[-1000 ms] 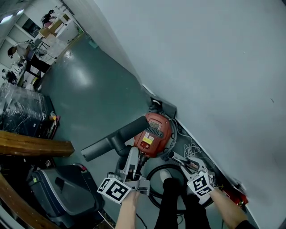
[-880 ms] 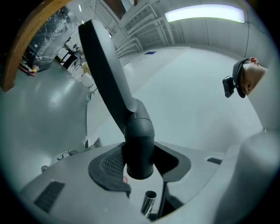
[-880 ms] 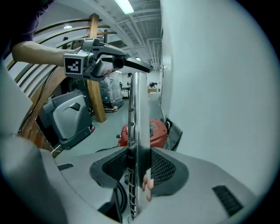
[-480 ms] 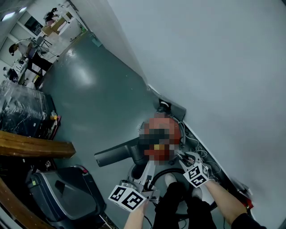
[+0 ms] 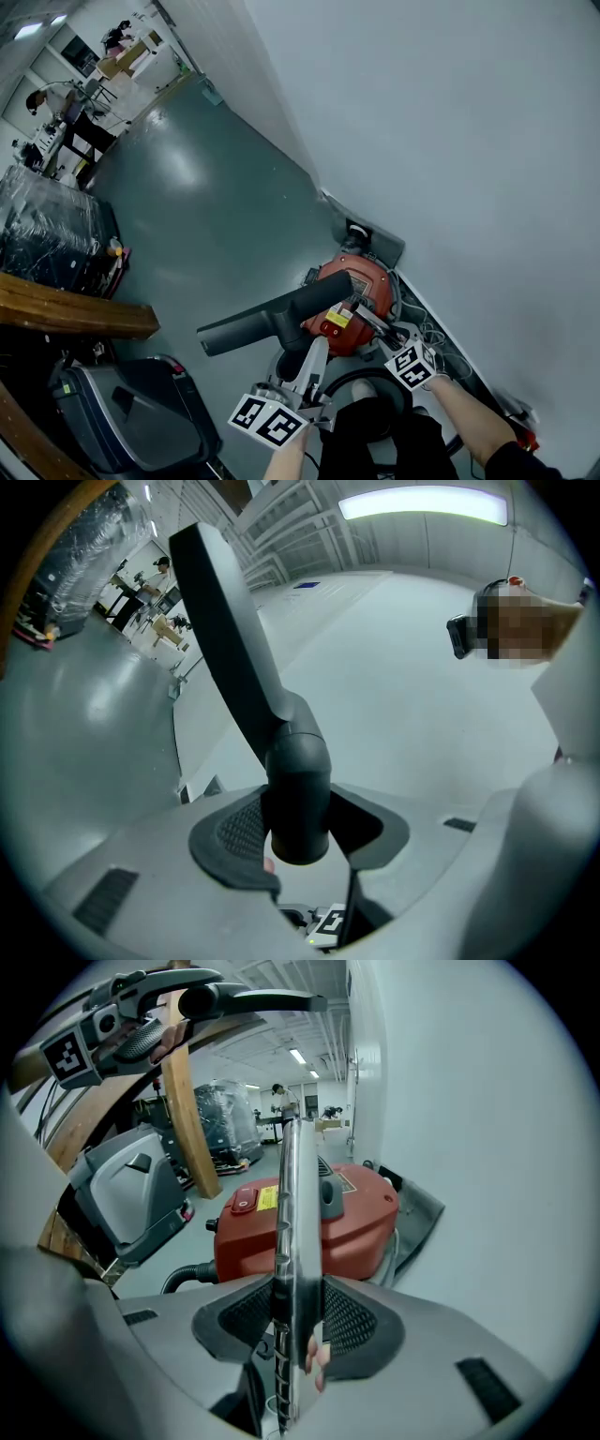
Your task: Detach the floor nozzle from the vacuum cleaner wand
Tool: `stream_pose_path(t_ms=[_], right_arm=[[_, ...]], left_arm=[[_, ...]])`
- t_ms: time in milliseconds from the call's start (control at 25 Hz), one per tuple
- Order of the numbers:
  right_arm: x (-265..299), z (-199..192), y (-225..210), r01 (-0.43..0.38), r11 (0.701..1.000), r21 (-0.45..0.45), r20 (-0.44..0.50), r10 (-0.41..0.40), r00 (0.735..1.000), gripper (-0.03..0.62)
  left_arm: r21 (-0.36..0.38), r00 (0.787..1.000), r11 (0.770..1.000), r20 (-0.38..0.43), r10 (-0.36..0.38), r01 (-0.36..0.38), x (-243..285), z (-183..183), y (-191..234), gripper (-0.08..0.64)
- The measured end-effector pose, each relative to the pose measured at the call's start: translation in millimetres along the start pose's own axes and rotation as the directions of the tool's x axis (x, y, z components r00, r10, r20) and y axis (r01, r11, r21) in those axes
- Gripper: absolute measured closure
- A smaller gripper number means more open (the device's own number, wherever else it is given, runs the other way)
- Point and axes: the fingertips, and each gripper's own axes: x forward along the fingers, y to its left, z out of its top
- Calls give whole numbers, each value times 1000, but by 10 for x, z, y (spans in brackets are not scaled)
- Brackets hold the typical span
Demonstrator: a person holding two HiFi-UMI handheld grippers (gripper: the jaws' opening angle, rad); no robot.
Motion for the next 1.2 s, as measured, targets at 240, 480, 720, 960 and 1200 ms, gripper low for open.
stream_pose_path(t_ms=[240, 480, 720, 960, 1200], right_arm=[[23, -15, -39, 14, 1000, 17, -21, -14, 1000, 431], [-389, 228, 3, 18, 999, 39, 65, -21, 998, 428], [-1432, 734, 46, 7, 992, 128, 196, -32, 980, 430], [-2596, 1296, 61, -40, 973, 225, 362, -45, 931, 440], [-3628, 1762, 164, -115, 955, 274, 503, -40, 863, 505]], left_arm=[[3, 1000, 1000, -4, 7, -7, -73, -19, -38, 382], [-1, 1000, 1000, 7, 9, -9, -204, 70, -281, 382], [-2, 1000, 1000, 3, 7, -7, -479, 247, -919, 382], [21, 1000, 1000, 21, -7, 7, -720, 468, -1642, 382], [78, 1000, 997, 28, -13, 11, -974, 640, -2317, 382]])
